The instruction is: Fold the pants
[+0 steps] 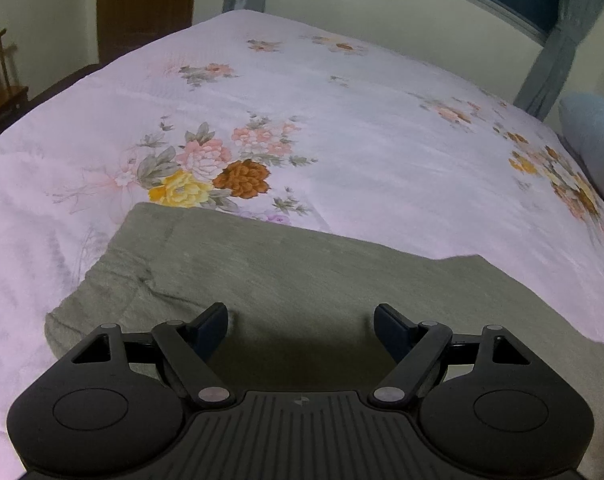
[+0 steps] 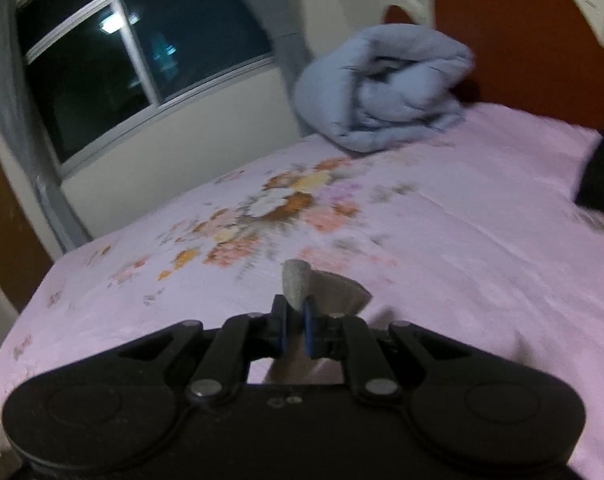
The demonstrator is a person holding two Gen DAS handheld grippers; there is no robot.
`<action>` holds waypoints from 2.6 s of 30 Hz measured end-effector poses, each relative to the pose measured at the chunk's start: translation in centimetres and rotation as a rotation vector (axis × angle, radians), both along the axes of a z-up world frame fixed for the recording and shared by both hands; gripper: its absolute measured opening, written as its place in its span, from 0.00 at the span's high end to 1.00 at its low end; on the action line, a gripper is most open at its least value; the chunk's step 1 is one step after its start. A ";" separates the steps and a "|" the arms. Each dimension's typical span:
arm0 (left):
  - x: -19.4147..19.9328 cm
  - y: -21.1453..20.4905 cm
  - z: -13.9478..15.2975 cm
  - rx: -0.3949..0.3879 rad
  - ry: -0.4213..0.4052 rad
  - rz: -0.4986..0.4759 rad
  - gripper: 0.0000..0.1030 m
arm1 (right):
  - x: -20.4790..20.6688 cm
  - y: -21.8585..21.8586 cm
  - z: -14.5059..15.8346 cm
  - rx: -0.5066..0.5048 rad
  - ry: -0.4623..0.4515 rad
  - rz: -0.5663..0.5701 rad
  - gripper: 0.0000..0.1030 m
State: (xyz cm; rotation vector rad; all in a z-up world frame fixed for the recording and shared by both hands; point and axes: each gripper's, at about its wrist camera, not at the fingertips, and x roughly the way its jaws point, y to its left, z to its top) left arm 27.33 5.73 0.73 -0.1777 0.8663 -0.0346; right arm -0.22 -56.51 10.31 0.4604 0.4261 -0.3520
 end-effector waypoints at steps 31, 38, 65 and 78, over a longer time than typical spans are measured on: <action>-2.4 -7.9 1.7 0.117 0.006 -0.157 0.22 | -14.0 -3.3 -11.2 0.289 -0.130 -0.228 1.00; -3.2 -8.8 1.5 0.108 0.011 -0.173 0.22 | -14.8 -2.9 -9.4 0.294 -0.152 -0.136 1.00; -9.5 -12.9 2.4 0.000 0.000 -0.254 0.22 | -8.4 1.4 -13.1 0.573 0.026 -0.001 1.00; -10.7 -11.3 0.1 -0.017 0.046 -0.232 0.22 | -9.7 3.1 -10.8 0.438 0.021 -0.004 1.00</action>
